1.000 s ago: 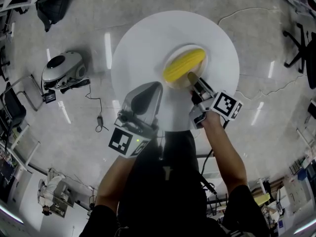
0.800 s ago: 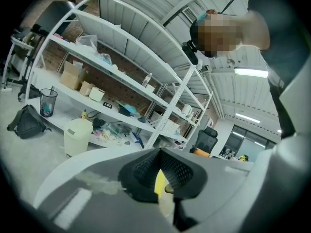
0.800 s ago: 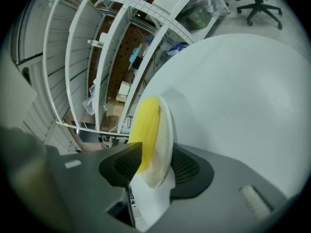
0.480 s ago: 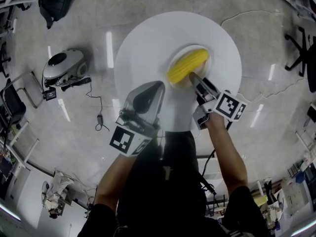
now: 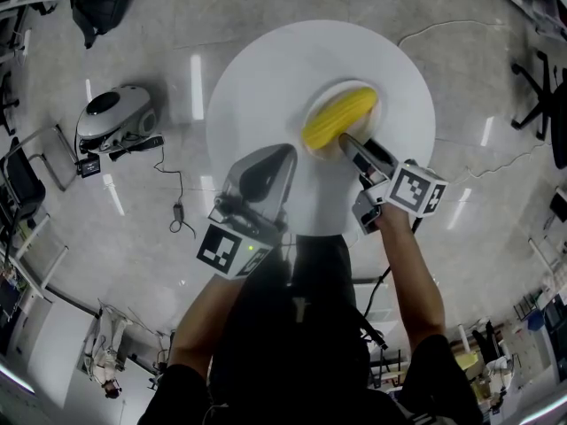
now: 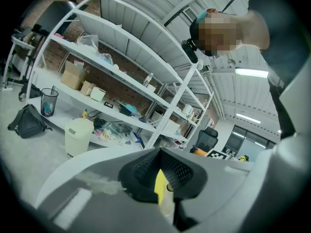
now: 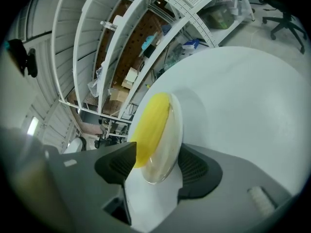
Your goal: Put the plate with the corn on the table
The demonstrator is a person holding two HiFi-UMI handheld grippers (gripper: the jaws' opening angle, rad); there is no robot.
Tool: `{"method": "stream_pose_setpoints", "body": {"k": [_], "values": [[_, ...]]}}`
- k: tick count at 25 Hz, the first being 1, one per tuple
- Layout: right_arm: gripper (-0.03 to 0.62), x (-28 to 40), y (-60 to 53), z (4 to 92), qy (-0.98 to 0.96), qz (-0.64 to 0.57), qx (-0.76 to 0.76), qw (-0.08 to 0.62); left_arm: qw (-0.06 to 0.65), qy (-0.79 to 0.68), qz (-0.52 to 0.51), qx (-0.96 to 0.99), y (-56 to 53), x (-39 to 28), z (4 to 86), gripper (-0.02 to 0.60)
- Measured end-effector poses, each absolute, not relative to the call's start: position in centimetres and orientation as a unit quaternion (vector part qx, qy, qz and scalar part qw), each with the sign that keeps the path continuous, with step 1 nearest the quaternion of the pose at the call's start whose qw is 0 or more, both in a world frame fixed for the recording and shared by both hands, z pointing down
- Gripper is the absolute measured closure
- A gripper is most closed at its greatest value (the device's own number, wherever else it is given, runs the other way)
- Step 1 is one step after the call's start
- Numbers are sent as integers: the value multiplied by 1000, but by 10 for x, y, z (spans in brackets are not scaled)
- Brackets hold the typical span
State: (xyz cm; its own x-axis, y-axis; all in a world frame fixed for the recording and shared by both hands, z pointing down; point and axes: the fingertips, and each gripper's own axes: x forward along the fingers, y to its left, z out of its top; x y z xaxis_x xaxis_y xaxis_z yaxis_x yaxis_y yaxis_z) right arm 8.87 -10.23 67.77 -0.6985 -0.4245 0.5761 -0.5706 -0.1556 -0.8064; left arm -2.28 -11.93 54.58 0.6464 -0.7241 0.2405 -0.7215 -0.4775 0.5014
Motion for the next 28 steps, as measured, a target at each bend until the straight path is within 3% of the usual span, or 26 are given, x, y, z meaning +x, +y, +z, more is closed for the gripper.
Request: {"method": "stream_pose_setpoints", "body": {"k": [11, 28], "values": [[301, 88, -102, 676, -678, 637, 352, 103, 293, -419, 0, 860, -120, -23, 548, 577], [299, 99, -93, 671, -665, 647, 365, 83, 292, -421, -3, 859, -117, -18, 543, 577]]}}
